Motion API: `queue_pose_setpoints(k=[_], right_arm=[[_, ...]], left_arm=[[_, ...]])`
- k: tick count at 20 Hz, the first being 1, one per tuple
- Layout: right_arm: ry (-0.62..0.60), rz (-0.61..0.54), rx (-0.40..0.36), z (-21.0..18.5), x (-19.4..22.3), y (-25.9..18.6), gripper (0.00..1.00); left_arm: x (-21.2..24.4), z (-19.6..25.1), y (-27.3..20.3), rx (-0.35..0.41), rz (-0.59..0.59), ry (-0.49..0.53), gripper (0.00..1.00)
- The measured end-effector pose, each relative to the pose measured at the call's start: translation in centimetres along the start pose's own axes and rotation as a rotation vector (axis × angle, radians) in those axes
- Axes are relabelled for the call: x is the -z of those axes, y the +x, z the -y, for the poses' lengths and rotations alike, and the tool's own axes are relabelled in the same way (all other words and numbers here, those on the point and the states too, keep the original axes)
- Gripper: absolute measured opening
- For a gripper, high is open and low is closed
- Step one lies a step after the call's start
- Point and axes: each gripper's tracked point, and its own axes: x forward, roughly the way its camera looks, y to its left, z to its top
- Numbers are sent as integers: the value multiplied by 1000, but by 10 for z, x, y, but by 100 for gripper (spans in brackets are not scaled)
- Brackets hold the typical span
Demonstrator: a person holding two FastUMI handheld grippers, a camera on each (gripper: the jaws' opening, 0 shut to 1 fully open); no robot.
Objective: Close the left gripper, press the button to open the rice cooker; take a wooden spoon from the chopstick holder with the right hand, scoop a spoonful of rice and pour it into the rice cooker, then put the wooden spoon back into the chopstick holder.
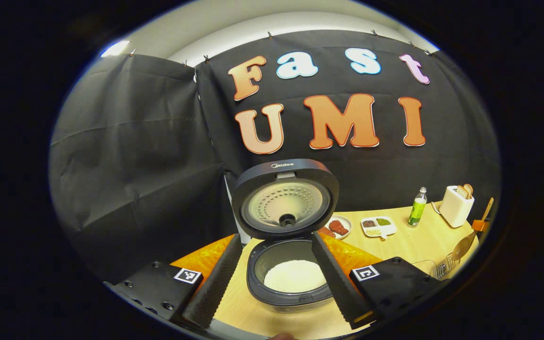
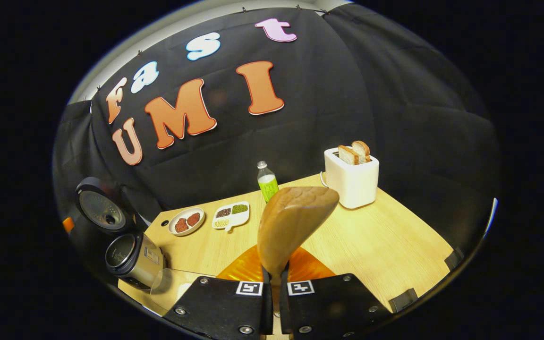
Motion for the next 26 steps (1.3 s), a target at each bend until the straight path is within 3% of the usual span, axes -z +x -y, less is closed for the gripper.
queue_pose_setpoints(k=[3,4,5,7,8,12,18,26], right_arm=[[5,-42,30,13,23,10,5],[11,-59,35,16,30,12,5],[22,-72,40,18,36,15,5],[39,-87,52,23,45,19,5],[42,-93,63,25,49,22,5],[55,-120,66,27,60,24,5],[93,-151,63,29,71,30,5],[153,-266,54,34,84,23,16]], left_arm=[[-4,9,1,10,-6,2,100],[-5,11,2,12,-8,8,94],[-7,14,1,16,-5,14,100],[-13,16,2,18,2,18,100],[-15,16,2,20,1,13,94],[-24,12,4,16,7,-2,100],[-32,21,6,37,29,8,100],[-52,32,10,59,69,12,100]])
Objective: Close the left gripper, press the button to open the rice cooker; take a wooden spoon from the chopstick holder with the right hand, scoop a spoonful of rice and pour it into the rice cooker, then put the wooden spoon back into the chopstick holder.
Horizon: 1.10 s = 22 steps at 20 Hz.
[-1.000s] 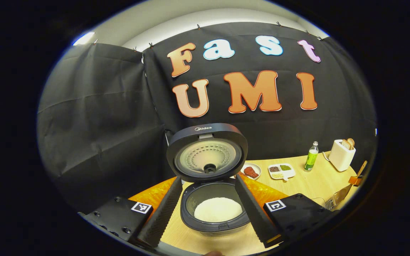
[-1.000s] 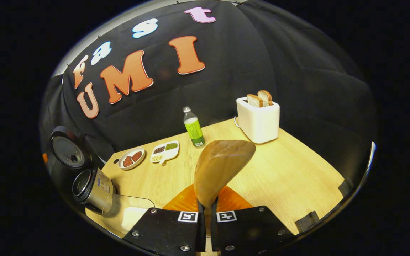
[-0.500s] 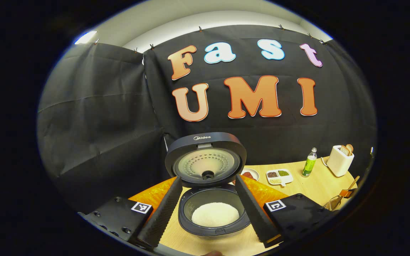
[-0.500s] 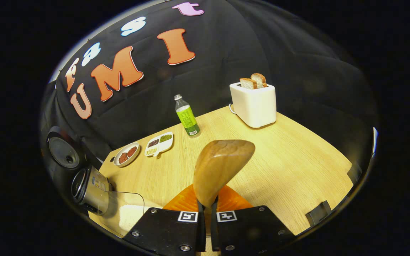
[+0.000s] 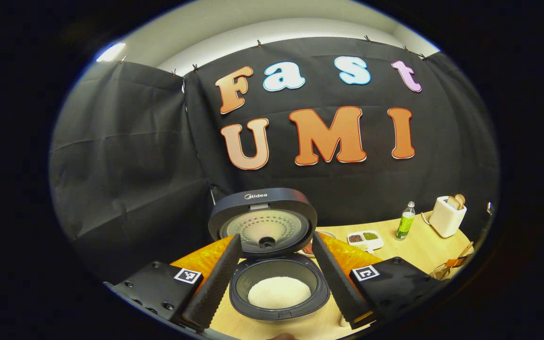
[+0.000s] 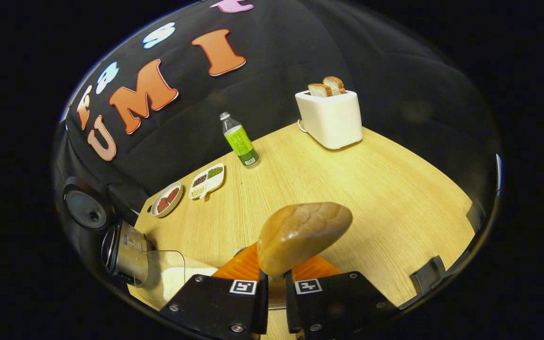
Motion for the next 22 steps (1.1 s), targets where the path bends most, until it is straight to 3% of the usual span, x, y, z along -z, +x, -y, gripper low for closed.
queue_pose_setpoints(k=[2,4,5,6,8,9,10,11,14,15,16,21,22], right_arm=[[4,-13,-3,1,0,-4,18],[3,-10,-9,0,-3,-11,29],[-13,-2,16,6,-5,-13,42],[-36,6,37,11,-8,-16,45],[-60,32,49,14,-18,-29,66],[-66,45,50,14,-24,-35,72],[-73,62,56,17,-30,-42,75],[-85,80,66,19,-37,-48,76],[-110,132,86,23,-56,-68,78],[-115,151,87,22,-63,-75,70],[-121,171,88,22,-69,-82,78],[-165,252,109,22,-96,-111,78],[-171,266,109,23,-99,-117,78]], left_arm=[[-8,1,2,7,15,-5,100],[-22,-3,5,7,35,-11,100],[-29,-7,8,5,45,-16,100],[-36,-11,11,1,51,-22,100],[-54,-20,20,-2,72,-39,100],[-62,-23,26,-1,80,-43,100],[-69,-28,33,-8,83,-47,100],[-73,-32,41,-14,77,-46,93],[-77,-37,71,-18,24,-95,93],[-74,-39,82,-15,-13,-113,93],[-73,-39,93,-11,-34,-128,93],[-59,-29,135,22,-142,-118,93],[-52,-28,142,23,-166,-115,99]])
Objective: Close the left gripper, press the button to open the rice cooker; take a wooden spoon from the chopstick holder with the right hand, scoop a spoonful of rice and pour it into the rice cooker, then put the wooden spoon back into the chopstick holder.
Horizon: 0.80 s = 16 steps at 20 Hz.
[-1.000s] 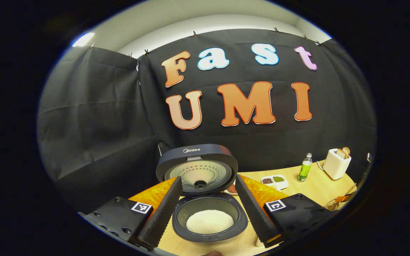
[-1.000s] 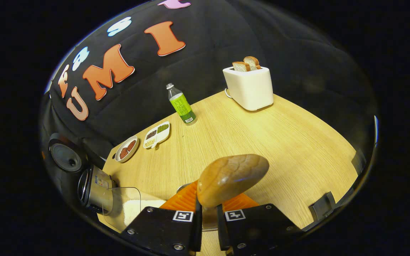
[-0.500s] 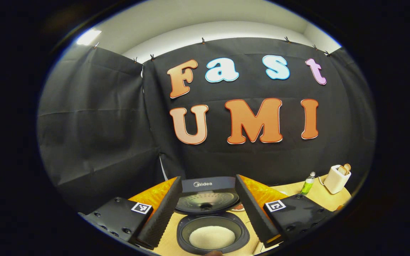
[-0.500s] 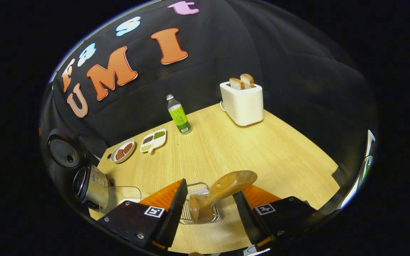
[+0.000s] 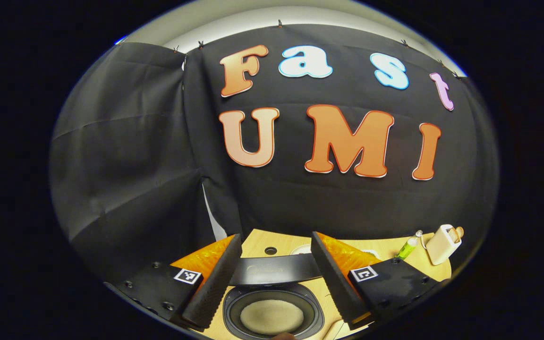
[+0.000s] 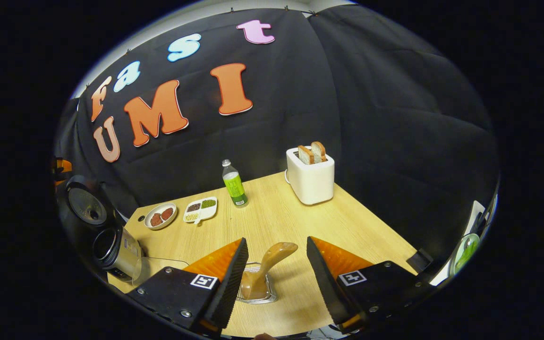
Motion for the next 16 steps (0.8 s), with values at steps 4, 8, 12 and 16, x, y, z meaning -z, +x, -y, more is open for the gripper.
queue_pose_setpoints(k=[4,8,12,16], right_arm=[[-17,34,4,-5,-8,-3,78],[-40,47,-23,-19,-14,-1,78],[-78,68,-59,-37,-23,-1,78],[-125,76,-80,-49,-27,3,78]], left_arm=[[9,-6,9,-13,-66,10,93],[35,-4,6,-1,-177,-15,94],[95,-2,-12,-5,-399,-73,94],[141,1,-30,5,-548,-53,94]])
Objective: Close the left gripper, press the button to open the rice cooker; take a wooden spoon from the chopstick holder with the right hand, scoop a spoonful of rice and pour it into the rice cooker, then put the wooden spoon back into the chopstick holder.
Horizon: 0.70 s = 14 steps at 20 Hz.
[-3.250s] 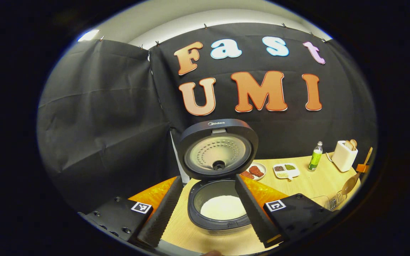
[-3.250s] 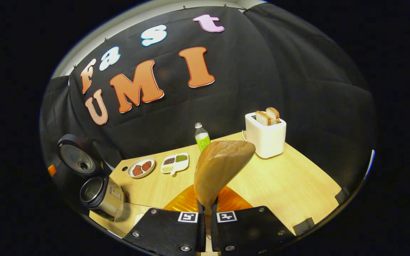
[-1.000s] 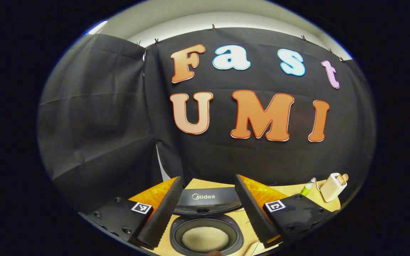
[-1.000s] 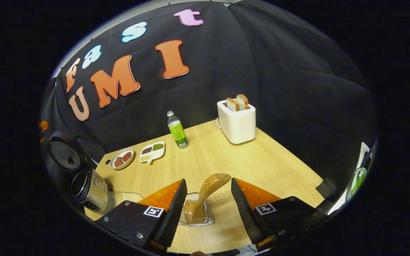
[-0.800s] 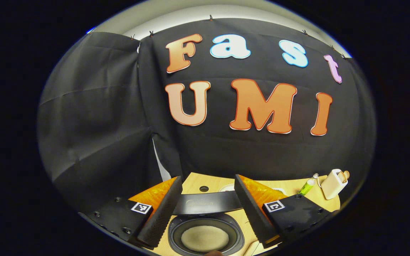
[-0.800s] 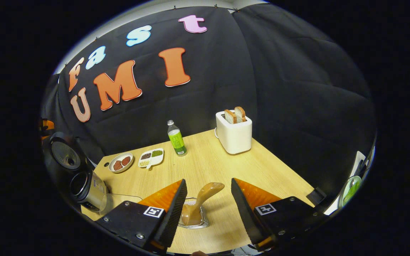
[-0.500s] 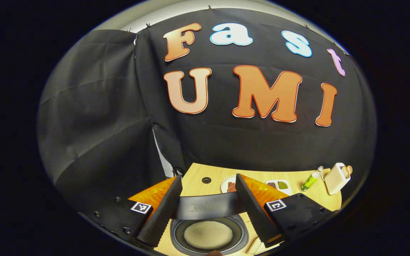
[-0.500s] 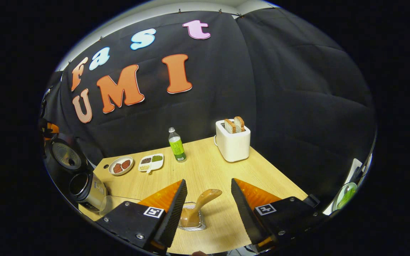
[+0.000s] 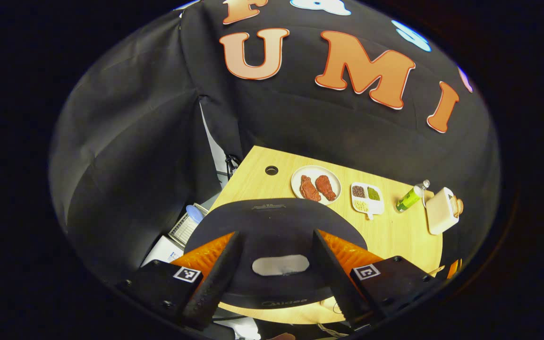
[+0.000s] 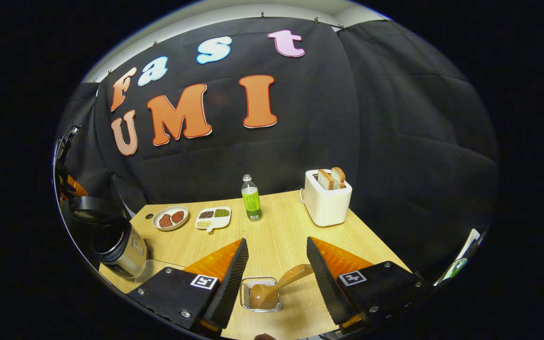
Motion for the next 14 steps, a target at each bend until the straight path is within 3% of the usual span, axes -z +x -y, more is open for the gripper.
queue_pose_setpoints(k=[4,5,6,8,12,14], right_arm=[[-22,15,-28,-14,-8,4,78],[-28,20,-34,-17,-11,5,78],[-31,22,-42,-21,-11,5,78],[-39,22,-55,-27,-12,7,78],[-61,16,-65,-35,-9,8,78],[-69,12,-66,-36,-8,8,78]], left_arm=[[36,3,5,-12,-144,2,94],[43,3,6,-12,-180,10,100],[51,2,9,-12,-210,17,94],[71,4,18,-22,-278,9,100],[107,3,38,-49,-409,3,95],[102,7,43,-52,-403,9,96]])
